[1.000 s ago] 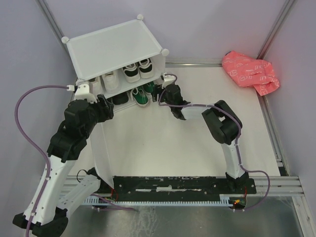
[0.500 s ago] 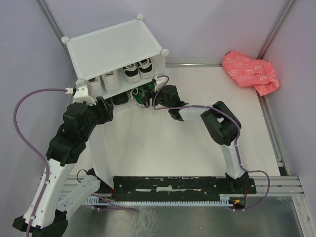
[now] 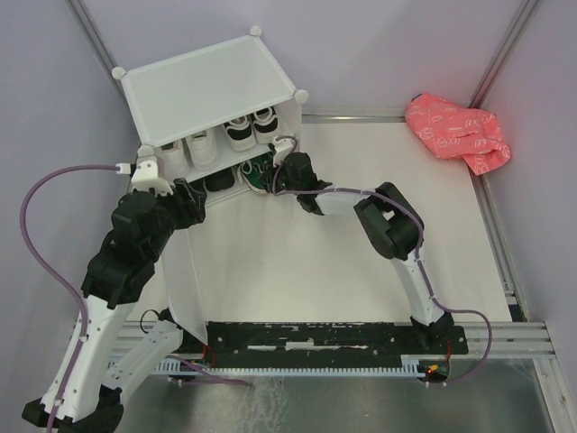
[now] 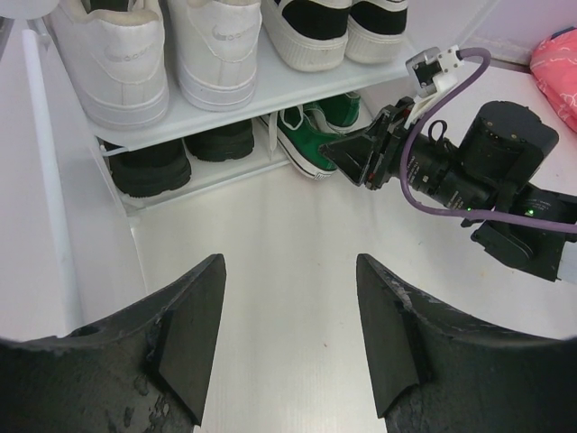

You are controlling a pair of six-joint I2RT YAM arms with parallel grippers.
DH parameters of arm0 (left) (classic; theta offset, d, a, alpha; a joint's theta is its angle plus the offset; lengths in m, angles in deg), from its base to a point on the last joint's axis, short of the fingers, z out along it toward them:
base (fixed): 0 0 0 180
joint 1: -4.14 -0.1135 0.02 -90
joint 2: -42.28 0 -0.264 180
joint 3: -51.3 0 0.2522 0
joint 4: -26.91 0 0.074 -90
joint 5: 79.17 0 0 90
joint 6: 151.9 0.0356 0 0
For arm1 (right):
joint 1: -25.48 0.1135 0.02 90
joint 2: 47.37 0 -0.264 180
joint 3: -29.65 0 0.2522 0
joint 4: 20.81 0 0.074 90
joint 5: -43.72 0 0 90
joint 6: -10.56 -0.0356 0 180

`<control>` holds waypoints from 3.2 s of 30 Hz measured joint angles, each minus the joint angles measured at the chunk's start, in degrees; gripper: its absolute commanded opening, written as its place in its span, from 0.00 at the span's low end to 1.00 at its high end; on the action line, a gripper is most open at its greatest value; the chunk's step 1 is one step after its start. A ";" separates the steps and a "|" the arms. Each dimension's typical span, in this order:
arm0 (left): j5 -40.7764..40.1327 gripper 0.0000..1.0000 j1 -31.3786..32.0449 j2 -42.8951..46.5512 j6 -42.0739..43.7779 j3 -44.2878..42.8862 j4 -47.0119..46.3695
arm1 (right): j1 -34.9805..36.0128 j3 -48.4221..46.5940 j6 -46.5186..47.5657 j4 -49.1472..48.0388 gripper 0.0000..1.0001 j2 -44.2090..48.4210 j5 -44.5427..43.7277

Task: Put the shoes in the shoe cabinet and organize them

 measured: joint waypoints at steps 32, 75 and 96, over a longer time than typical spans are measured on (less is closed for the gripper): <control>-3.08 0.68 0.04 2.10 0.04 -0.04 0.57 | 8.74 -10.32 0.66 -14.16 0.13 -10.56 -26.58; -4.39 0.68 0.04 5.90 0.00 -0.04 3.06 | 3.21 -11.65 -30.84 -6.01 0.93 -10.78 -16.57; -4.48 0.83 0.04 9.46 0.00 0.50 3.61 | 7.98 1.16 -18.05 11.91 0.99 1.70 -23.78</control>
